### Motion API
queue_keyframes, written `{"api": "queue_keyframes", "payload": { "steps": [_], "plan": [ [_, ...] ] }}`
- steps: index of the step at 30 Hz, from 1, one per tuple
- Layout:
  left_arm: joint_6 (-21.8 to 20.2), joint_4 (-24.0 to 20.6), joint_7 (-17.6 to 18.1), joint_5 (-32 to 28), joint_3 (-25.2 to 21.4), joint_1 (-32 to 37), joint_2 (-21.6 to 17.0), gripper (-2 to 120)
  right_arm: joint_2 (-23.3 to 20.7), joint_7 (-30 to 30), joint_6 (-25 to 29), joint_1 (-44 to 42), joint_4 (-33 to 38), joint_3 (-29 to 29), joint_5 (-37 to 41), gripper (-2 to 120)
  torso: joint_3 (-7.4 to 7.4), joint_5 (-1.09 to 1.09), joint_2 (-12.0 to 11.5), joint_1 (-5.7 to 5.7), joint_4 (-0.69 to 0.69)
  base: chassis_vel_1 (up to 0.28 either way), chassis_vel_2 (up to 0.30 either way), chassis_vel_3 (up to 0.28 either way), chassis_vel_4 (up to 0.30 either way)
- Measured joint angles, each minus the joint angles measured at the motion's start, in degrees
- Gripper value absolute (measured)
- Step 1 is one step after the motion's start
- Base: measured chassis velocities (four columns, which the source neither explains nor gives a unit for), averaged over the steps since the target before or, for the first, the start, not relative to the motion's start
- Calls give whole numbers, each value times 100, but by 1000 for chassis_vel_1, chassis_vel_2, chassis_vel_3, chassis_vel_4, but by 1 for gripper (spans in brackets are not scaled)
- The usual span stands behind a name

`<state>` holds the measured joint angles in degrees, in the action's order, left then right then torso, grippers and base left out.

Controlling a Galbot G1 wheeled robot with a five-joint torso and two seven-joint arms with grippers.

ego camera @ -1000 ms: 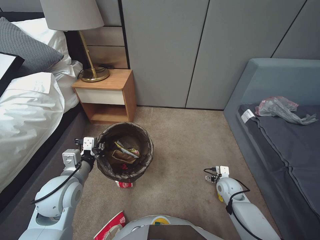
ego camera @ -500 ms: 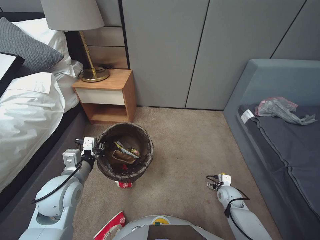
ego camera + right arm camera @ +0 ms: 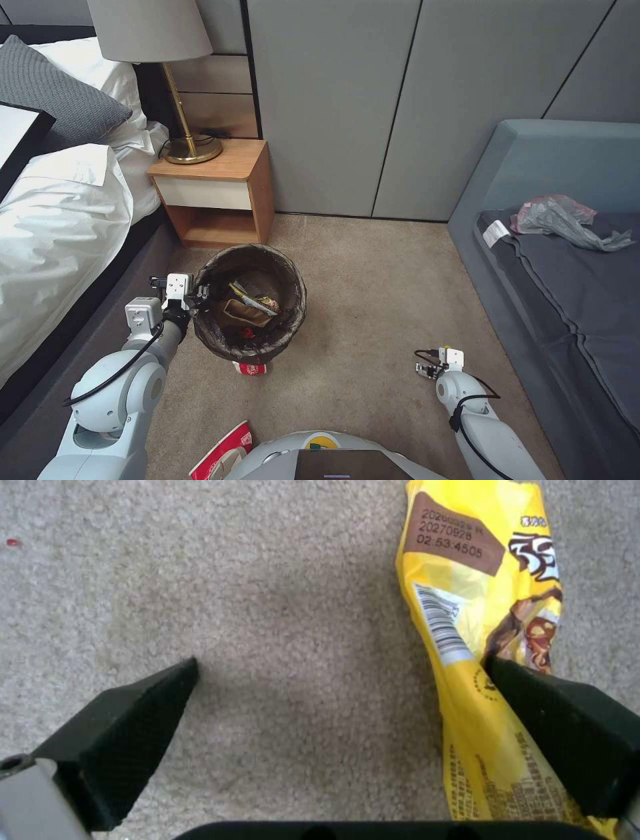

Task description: Pick up the trash bin, then pick up the garbage from the floor and place it into the trash bin.

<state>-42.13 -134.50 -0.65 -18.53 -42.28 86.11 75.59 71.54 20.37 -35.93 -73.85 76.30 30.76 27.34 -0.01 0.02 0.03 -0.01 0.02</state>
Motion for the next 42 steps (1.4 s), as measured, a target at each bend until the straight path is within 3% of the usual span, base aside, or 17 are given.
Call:
{"api": "queue_keyframes", "payload": {
  "steps": [17, 18, 19, 20, 22, 23, 25, 30, 32, 36, 42],
  "plan": [
    [0, 16, -7, 19, 1, -21, -4, 0, -107, -4, 17, -277, 218, 251, -61, 100, 4, 13, -5, 2, 4, 0, 0, 0, 0],
    [0, 16, -7, 21, -9, -21, -6, 0, -138, 63, -11, -327, 275, 302, -79, 99, 5, 4, -6, 2, 1, 0, 0, 0, 0],
    [0, 17, -9, 21, -10, -20, -8, 0, -170, 115, -56, -411, 386, 348, -84, 96, 7, -17, -6, 2, -13, -72, -20, 30, -39],
    [0, 17, -9, 21, -10, -20, -8, 0, -170, 115, -56, -411, 386, 348, -84, 96, 7, -17, -6, 2, -13, -72, -20, 30, -39],
    [-1, 16, -19, 19, -8, -20, -7, 0, -190, 146, -101, -488, 545, 387, -83, 89, 5, 7, -6, 2, -11, -73, -51, -23, -41],
    [-1, 16, -19, 19, -8, -20, -7, 0, -190, 146, -101, -488, 545, 387, -83, 89, 5, 7, -6, 2, -11, -74, -51, -33, -42],
    [0, 17, -20, 28, 11, -26, 5, 0, -209, 195, -142, -572, 669, 452, -83, 78, 4, -9, -6, 2, -6, 0, 0, 0, 0],
    [-1, 22, -23, 42, 33, -27, 9, 0, -205, 209, -140, -605, 716, 479, -101, 65, 3, 2, -5, 2, -4, 0, 0, 0, 0],
    [-1, 22, -30, 42, 35, -24, 4, 0, -205, 204, -126, -598, 693, 491, -103, 52, 2, -2, -5, 2, -4, 0, 0, 0, 0],
    [-1, 23, -32, 42, 26, -24, -11, 0, -208, 190, -111, -561, 623, 490, -119, 42, 2, -1, -4, 2, -4, 0, 0, 0, 0],
    [-1, 35, -37, 42, 28, -21, -19, 0, -181, 185, -88, -533, 614, 452, -148, 16, 2, -1, -4, 2, -1, 0, 0, 0, 0]
  ]
}}
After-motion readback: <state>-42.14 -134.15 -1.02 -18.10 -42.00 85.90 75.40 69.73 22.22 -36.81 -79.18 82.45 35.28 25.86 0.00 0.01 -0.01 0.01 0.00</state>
